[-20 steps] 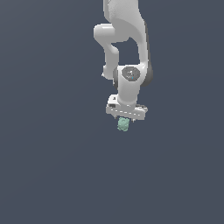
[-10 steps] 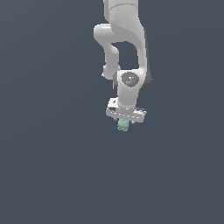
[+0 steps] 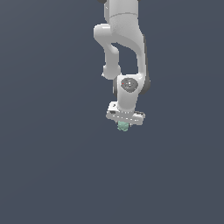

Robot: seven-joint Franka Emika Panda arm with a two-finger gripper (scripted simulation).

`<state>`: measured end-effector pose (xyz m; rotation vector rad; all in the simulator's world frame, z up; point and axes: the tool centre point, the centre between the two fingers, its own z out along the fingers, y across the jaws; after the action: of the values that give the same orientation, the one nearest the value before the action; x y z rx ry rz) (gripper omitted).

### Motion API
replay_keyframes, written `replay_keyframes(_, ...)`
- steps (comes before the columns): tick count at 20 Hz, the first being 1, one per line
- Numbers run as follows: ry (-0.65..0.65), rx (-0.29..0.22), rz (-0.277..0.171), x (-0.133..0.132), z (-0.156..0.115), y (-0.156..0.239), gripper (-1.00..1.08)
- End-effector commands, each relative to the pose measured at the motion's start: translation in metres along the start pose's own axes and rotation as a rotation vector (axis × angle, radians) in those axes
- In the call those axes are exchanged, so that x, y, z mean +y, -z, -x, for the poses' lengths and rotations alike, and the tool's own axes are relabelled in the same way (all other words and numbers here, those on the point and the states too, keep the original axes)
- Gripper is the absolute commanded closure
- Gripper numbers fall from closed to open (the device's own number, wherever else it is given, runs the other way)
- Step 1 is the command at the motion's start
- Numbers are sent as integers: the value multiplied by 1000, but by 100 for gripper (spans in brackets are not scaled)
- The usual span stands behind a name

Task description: Pick up the object and move it to a goal position.

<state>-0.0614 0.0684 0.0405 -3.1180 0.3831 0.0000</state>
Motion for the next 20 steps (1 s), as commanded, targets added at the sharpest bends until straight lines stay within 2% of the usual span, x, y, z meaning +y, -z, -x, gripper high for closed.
replay_keyframes(1,-1,0,0,0,0,-1,108)
replay_keyframes(12,0,0,0,2,0,1,108)
replay_keyframes(20,0,0,0,38,2,21,108)
